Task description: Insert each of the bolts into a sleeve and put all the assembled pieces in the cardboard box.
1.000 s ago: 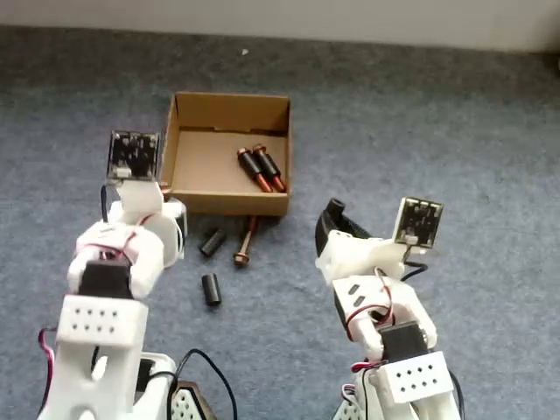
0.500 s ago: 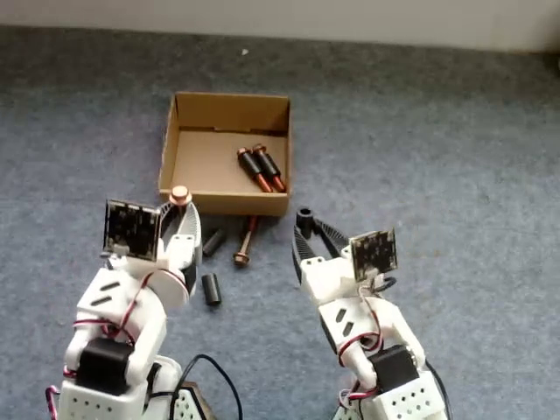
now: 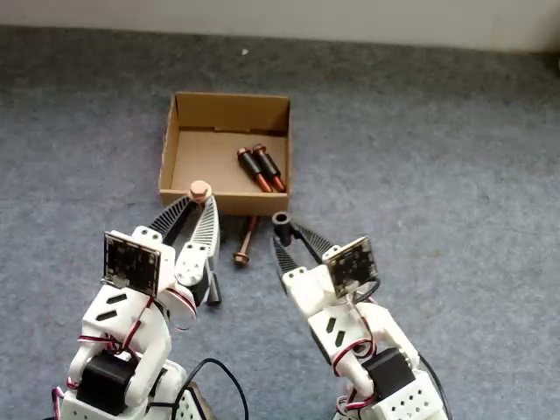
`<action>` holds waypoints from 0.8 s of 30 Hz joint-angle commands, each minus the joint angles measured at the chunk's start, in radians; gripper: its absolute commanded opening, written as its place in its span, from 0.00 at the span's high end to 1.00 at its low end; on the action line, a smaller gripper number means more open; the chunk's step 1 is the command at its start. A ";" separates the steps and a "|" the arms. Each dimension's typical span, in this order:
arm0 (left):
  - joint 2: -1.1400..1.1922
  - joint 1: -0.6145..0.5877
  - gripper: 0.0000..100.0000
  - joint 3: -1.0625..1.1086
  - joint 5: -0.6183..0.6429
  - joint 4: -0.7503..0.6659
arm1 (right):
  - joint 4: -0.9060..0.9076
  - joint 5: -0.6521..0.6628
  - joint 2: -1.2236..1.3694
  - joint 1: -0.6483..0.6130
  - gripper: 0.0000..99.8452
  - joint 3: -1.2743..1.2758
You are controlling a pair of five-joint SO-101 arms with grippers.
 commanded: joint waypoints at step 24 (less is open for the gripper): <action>-0.008 0.232 1.00 -0.008 0.083 -0.230 | -0.150 0.084 -0.022 -0.082 0.99 0.091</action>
